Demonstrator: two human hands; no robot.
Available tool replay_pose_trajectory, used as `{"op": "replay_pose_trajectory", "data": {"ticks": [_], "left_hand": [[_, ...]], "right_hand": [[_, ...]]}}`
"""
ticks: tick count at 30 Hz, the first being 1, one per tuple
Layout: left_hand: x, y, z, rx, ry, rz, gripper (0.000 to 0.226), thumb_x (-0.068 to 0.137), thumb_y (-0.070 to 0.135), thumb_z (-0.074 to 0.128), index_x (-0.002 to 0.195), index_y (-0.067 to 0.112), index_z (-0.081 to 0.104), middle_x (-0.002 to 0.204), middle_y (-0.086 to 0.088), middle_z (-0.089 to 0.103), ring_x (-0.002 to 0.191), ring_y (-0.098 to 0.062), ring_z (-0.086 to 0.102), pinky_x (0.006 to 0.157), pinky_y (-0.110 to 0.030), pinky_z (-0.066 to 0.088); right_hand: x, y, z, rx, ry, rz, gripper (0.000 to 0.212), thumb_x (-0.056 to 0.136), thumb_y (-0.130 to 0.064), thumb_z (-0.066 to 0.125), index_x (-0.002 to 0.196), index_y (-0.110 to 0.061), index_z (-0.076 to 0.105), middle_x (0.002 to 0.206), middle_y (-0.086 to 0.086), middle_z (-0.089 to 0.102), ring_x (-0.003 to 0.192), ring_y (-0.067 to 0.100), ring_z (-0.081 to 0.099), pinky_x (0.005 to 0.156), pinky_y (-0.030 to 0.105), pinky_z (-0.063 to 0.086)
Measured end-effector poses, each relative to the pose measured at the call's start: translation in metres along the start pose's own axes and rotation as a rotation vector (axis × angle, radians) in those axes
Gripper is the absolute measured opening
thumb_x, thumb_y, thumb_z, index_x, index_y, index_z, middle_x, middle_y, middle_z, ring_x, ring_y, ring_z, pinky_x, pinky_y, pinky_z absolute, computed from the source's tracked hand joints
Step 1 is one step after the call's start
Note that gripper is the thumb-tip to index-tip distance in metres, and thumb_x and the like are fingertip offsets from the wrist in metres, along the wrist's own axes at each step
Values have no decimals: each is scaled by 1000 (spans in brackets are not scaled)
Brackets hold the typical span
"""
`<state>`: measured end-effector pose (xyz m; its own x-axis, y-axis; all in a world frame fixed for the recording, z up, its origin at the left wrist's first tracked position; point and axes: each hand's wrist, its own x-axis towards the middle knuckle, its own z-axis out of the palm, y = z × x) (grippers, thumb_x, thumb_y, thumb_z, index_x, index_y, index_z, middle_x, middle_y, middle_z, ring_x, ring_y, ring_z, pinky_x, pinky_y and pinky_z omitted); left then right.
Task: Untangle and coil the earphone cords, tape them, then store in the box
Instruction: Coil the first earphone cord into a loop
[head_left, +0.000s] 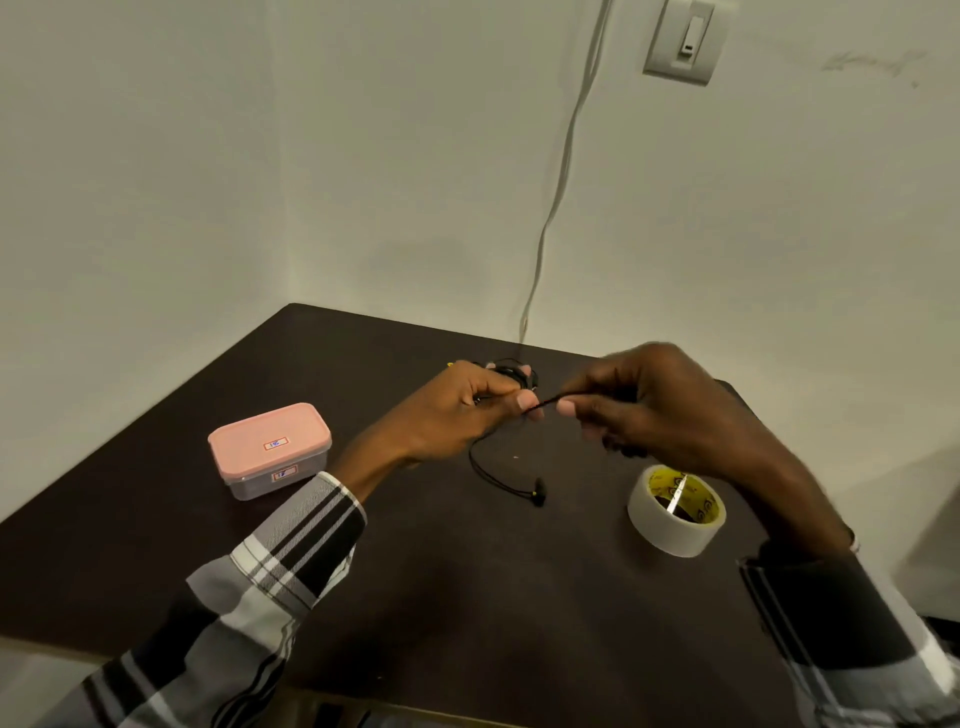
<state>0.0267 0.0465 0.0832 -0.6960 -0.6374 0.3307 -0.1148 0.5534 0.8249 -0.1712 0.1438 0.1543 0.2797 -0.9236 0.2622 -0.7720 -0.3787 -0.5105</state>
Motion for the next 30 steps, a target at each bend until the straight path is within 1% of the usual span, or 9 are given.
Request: {"op": "replay_pose_trajectory", "data": {"ticks": [2,3,5,7,15,19,23,26,30], "left_hand": [[-5,8,5,-100,-91,-18,36,100,31,52,104,3,73,86,-8,70,90,5,59,83,-21,49],[-8,11,6,-187,-132,-31,36,101,27,49,104,-2,71,96,-5,71,96,8,61,82,-20,45],[-14,12,9,-385,-194,-58,35,99,28,45,100,1,68,126,-11,66,127,-6,55,93,-39,45],[-22,12,14,-568,-241,-69,30,98,29,43,94,10,67,137,-12,60,135,-20,49,103,-58,43],[-24,11,26,-1019,-339,-24,25,97,31,54,84,11,60,144,-31,45,139,-43,39,102,-69,33],[-24,7,27,-1114,-293,-15,28,99,28,43,79,13,55,143,-33,44,138,-47,38,102,-75,26],[-19,9,23,-1149,-150,-12,29,97,31,42,75,14,51,138,-33,50,134,-46,45,98,-73,33],[-14,6,19,-1100,-54,-46,28,97,33,42,76,15,47,135,-30,55,131,-42,50,95,-67,42],[-11,4,19,-982,20,-100,28,98,33,41,76,16,45,132,-27,59,129,-39,53,96,-67,45]], "right_hand": [[9,1,-11,-4,11,-53,8,89,-21,71,90,-19,78,68,-9,72,60,8,67,55,26,54],[13,2,-15,21,10,-76,8,88,-19,72,91,-15,79,70,-9,73,63,9,69,55,28,55],[21,5,-20,112,17,-110,10,86,-16,74,92,-10,78,74,-5,74,66,10,69,54,27,54],[25,12,-19,207,60,-132,12,83,-16,75,91,-7,78,75,1,75,67,11,68,58,22,51],[32,46,24,638,196,49,21,77,-19,74,92,-5,75,72,7,73,63,16,62,54,26,45],[25,55,57,794,270,173,15,78,-11,76,91,-4,74,83,10,74,75,17,70,67,28,55],[11,55,98,903,260,307,14,88,5,61,96,3,72,89,17,74,78,26,69,64,31,56],[-3,45,114,902,232,331,16,92,1,59,96,-4,74,75,9,72,65,18,65,59,25,54],[-11,40,118,824,305,282,16,95,-8,62,100,-11,76,78,9,74,66,12,65,63,24,54]]}}
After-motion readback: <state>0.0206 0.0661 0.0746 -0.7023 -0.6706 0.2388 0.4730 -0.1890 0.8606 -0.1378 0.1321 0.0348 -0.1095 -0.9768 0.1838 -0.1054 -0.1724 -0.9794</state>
